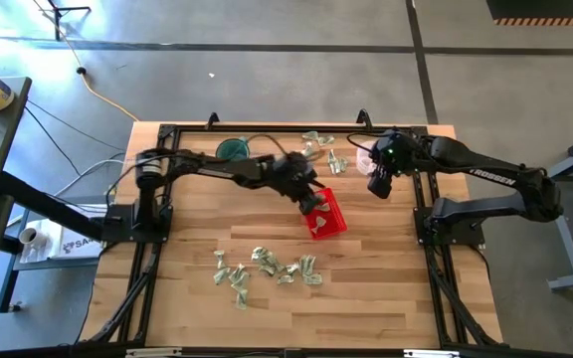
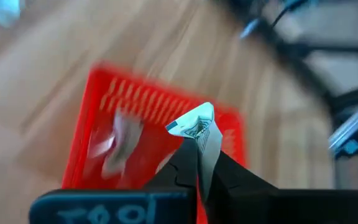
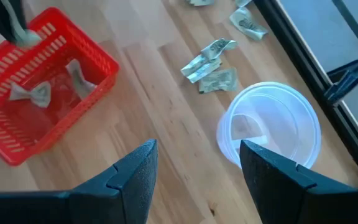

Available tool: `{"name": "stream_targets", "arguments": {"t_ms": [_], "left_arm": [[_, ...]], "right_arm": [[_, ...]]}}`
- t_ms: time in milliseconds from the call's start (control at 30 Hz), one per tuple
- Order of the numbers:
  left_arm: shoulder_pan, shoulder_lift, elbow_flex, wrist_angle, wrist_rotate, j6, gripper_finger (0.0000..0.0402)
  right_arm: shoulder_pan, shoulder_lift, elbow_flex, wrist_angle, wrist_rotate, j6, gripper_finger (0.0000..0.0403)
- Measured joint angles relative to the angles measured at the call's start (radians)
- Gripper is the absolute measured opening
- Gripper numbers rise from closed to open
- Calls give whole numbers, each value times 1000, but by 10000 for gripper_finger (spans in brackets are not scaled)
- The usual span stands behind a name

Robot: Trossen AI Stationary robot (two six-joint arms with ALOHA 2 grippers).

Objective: Pick and place items into bin
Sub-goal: Put the stevia packet into the orange bin

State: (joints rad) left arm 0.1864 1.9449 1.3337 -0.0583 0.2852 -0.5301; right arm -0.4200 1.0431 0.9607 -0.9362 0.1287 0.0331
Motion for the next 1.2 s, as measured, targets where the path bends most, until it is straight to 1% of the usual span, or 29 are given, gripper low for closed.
{"name": "stream_targets", "arguments": {"t_ms": [67,133,200,300,367,467,533,567,633,700,733,833,900,967,1067,1133,1200], "left_arm": [[-15,43,78,-139,-11,4,50],[-27,67,129,-261,-13,7,66],[-38,81,160,-299,-16,7,92],[-40,78,172,-333,-47,2,141],[-37,71,178,-379,-60,-23,178],[-35,61,199,-425,-61,-16,231],[-36,33,209,-516,-63,1,259],[-37,16,217,-548,-85,10,270],[-38,-38,220,-631,-180,24,284],[-36,-96,222,-706,-277,21,290],[-35,-125,222,-748,-319,6,290],[-29,-213,198,-859,-455,-58,284],[-29,-269,175,-915,-525,-123,276],[-30,-310,151,-958,-560,-179,269],[-34,-355,118,-978,-567,-245,259],[-43,-374,104,-975,-571,-276,253],[-48,-375,100,-990,-570,-285,249]], "right_arm": [[-1,3,0,7,1,-14,220],[-1,5,0,21,11,-32,220],[-1,10,0,56,11,-69,220],[-4,40,0,113,-35,-152,220],[-6,78,0,137,-57,-220,220],[-15,144,0,145,-68,-308,220],[-15,192,0,162,-76,-387,220],[-15,219,0,178,-71,-439,220],[-15,272,0,237,-48,-522,220],[-36,329,4,322,-34,-531,220],[-54,366,20,340,-43,-509,220],[-120,491,104,358,-76,-376,220],[-155,581,176,340,-75,-292,220],[-181,673,257,297,-72,-217,220],[-198,809,387,181,-50,-123,220],[-202,893,474,90,-6,-86,220],[-202,966,551,16,5,-69,220]]}}
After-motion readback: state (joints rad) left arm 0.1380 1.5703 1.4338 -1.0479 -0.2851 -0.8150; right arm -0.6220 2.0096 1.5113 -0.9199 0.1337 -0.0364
